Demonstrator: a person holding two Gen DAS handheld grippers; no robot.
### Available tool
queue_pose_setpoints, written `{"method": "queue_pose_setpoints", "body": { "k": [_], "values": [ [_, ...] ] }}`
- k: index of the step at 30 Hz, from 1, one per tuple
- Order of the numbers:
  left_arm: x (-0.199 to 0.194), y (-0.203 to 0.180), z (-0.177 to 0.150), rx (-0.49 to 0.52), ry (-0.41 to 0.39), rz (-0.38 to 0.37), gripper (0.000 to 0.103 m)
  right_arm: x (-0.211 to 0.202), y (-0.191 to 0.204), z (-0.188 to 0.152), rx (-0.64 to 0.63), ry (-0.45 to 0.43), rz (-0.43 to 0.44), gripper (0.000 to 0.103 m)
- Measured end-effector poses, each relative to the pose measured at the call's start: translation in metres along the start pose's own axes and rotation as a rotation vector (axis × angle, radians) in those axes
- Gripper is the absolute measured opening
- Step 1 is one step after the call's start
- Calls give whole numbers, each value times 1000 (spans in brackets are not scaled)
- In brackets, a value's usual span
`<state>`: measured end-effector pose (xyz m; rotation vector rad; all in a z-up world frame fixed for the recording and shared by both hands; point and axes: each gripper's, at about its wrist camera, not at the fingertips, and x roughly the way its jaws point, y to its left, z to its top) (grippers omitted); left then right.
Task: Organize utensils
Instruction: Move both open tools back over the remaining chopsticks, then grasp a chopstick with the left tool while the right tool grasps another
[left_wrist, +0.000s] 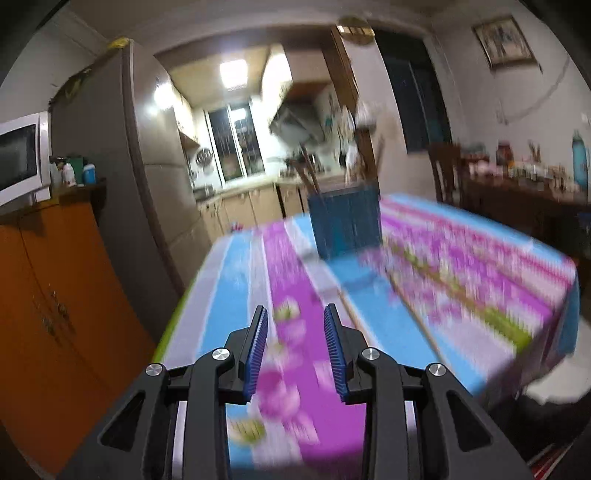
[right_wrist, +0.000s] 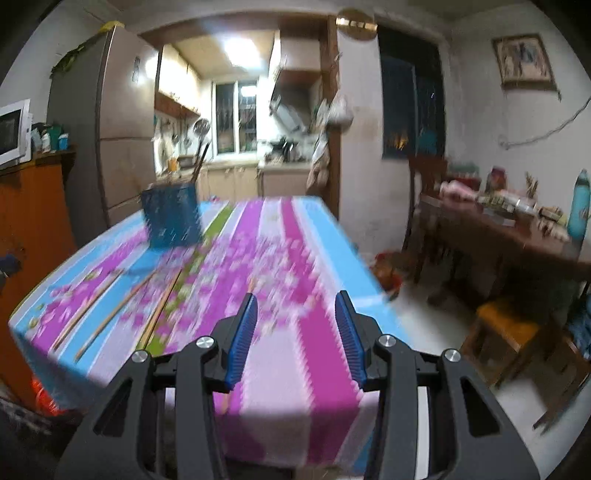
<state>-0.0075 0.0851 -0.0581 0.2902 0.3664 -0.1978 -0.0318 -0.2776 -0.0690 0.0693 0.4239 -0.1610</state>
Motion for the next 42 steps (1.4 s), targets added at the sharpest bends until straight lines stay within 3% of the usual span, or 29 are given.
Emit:
{"method": "queue_pose_setpoints", "body": {
  "k": [3,7,14,18,22,42],
  "values": [
    [3,-16,-25,-29,63,-71,33,3,26,-25,-3,58,84,42],
    [3,-41,-37,-48,79,-127,33,15,74,-41,-73,88,173,42],
    [18,-57,-49,-51,127,-136,33,19,127,-48,-195,66,191,35],
    [33,-55,-58,-93,176,-126,33,26,132,-53,-204,103,195,26],
    [36,-56,-63,-106,169,-126,33,30,137,-60,-202,118,201,21],
    [37,-57,-64,-148,152,-103,33,51,140,-67,-133,149,227,14]
  ]
}}
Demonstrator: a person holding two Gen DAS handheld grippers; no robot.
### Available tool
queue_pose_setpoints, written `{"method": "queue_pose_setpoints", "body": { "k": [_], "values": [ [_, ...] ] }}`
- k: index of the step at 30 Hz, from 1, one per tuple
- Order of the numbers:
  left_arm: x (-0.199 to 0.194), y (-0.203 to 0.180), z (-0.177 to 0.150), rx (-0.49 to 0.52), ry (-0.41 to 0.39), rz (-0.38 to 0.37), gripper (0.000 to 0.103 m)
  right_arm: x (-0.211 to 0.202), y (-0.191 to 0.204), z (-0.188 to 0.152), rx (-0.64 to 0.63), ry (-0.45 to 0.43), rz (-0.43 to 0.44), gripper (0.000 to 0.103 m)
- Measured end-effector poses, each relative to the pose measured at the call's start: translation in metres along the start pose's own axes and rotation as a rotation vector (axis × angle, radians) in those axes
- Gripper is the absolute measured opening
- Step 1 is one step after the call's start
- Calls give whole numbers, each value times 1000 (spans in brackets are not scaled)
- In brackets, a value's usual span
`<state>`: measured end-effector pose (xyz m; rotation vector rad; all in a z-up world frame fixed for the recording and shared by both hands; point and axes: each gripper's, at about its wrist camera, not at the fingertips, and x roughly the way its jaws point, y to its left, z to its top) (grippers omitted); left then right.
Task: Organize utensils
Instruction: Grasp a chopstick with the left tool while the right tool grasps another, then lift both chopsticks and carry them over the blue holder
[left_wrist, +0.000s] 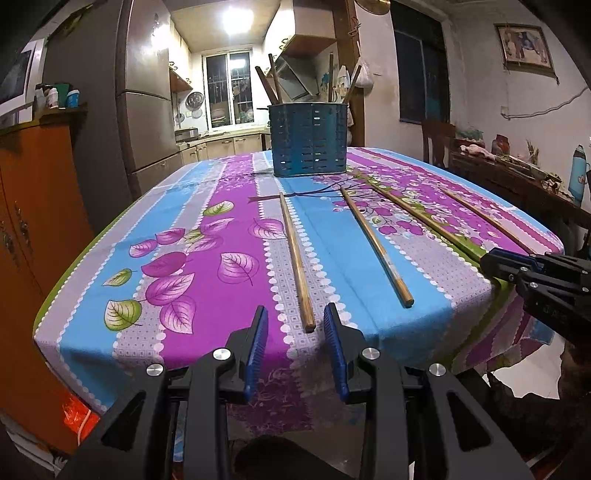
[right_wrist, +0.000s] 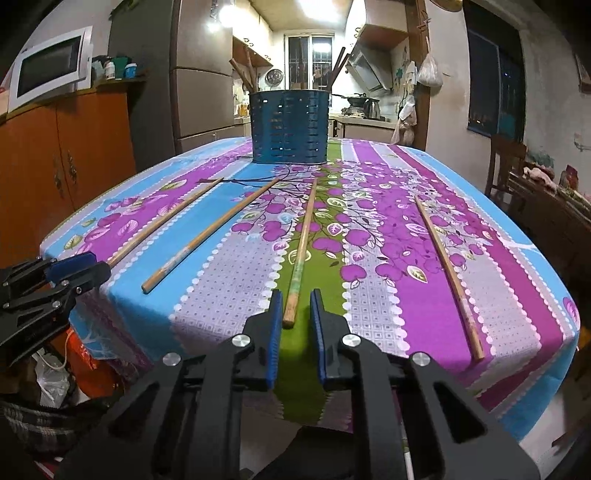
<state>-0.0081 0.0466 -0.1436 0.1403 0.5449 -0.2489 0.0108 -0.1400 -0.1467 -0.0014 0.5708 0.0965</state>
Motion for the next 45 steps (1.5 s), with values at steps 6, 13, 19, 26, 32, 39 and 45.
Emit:
{"method": "queue_pose_setpoints", "body": {
  "k": [6,13,19,26,32,39,45],
  "values": [
    [0,-1,1,1,9,-8,29,0,-4,-1,38,-5,18,9],
    [-1,-3,2,-2,20,-14,18,-1,-4,-1,48,-2,29,6],
    [0,2,4,-12,39,-11,8,1,-6,2,64,2,37,5],
    [1,3,7,-23,62,-13,7,-7,-14,11,82,-23,30,5],
    [1,7,11,-29,77,5,7,-15,-22,18,103,-51,21,5],
    [-4,7,17,-20,68,21,7,-25,-28,28,108,-93,11,5],
    [-8,7,22,-12,60,32,7,-38,-35,38,113,-142,0,5]
  ]
}}
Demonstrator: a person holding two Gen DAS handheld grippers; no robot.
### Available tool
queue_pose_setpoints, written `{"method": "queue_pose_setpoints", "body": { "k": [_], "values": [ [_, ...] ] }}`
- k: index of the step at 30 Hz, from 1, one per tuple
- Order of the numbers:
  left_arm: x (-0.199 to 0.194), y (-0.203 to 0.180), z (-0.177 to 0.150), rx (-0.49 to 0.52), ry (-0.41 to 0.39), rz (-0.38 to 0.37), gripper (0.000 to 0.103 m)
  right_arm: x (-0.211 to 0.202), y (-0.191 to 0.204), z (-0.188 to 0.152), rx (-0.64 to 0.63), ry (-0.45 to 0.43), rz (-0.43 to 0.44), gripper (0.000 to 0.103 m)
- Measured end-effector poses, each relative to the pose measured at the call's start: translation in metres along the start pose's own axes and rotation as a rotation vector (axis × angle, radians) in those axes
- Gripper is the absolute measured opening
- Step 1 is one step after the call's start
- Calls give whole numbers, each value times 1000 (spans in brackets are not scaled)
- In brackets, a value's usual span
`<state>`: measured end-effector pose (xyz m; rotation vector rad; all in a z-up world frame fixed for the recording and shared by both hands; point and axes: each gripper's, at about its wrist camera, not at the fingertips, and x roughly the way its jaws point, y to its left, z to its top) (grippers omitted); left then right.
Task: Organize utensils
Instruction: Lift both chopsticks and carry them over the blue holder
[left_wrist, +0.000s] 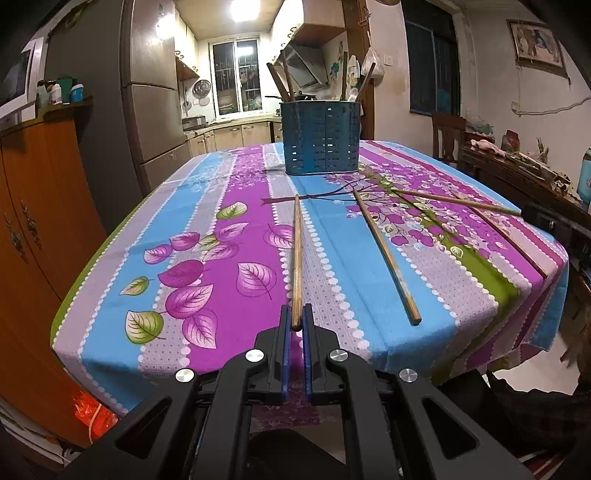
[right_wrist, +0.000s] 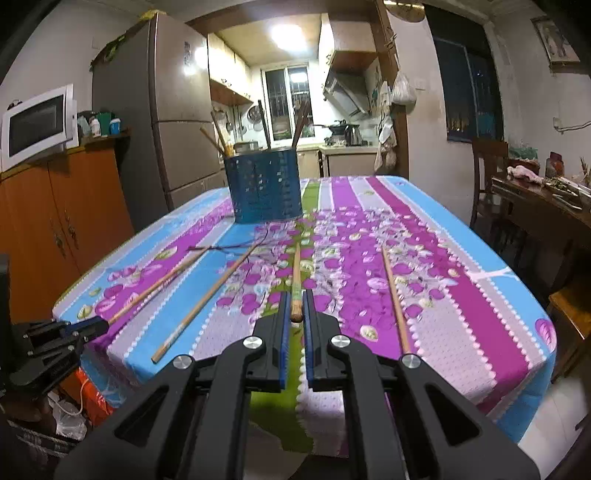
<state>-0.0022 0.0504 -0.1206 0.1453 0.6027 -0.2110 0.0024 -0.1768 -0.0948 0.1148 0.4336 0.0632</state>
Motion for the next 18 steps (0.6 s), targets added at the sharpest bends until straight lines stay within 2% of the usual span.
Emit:
{"method": "queue_pose_setpoints", "body": {
  "k": [9,18],
  "values": [
    [-8,4,12,24,-35,30,7,-16,-4,24,-23,-77,-5,5],
    [-28,14,42,52,-134,63,7,-22,-4,54,-61,-160,0,5]
  ]
}}
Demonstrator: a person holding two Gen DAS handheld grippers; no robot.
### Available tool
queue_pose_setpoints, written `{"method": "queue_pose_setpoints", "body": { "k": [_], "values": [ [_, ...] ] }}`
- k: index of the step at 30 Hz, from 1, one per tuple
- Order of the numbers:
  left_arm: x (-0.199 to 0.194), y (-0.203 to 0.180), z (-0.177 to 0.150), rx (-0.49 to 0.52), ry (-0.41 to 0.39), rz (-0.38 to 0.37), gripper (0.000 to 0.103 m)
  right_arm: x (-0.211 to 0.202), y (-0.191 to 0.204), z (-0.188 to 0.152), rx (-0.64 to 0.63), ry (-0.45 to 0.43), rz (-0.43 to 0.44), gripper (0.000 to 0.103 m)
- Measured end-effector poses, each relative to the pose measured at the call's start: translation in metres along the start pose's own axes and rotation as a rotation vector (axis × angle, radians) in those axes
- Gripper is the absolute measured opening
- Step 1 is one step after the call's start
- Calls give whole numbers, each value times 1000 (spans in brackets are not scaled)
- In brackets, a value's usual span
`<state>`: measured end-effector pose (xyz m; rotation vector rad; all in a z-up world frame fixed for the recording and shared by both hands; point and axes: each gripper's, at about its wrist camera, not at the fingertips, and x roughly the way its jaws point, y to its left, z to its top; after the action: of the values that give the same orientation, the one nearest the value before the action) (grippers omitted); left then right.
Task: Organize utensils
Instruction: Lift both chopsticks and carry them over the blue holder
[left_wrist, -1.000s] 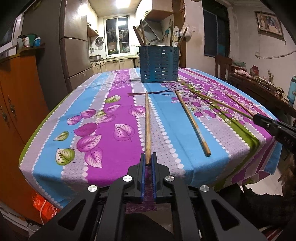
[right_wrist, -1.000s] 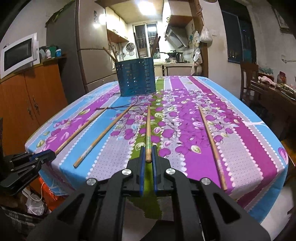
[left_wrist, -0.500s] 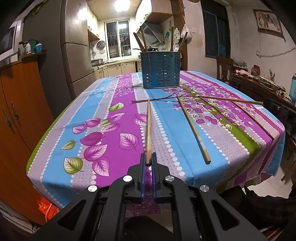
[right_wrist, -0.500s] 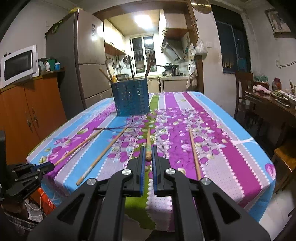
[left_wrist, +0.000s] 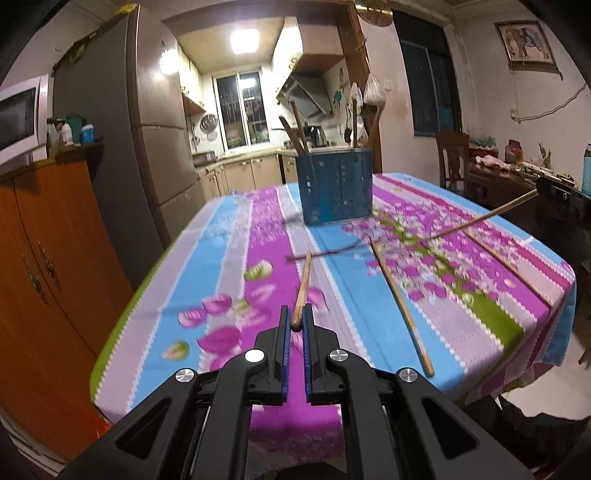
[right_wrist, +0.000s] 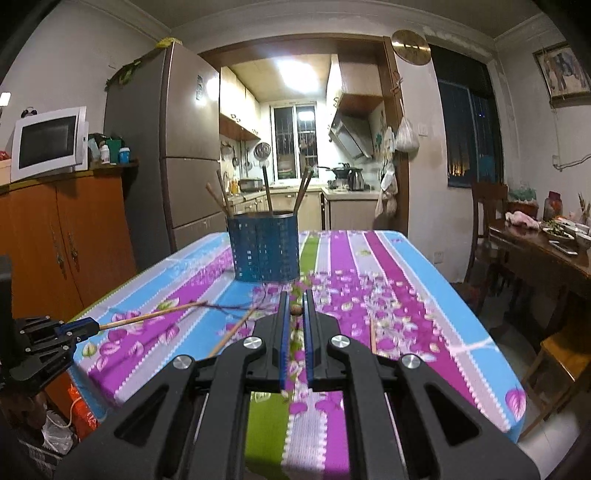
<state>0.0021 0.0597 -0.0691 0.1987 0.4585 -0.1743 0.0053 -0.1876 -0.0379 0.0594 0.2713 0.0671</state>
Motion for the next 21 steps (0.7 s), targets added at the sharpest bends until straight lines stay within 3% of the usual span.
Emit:
{"method": "queue_pose_setpoints", "body": {
  "k": [12,21],
  "values": [
    [-9,10,59,-6,-94,-42,7,13,-1,37,-34,-61,35,5],
    [3,12,105,24,-117,-83,7,32,-5,64,-47,-79,61,5]
  ]
}}
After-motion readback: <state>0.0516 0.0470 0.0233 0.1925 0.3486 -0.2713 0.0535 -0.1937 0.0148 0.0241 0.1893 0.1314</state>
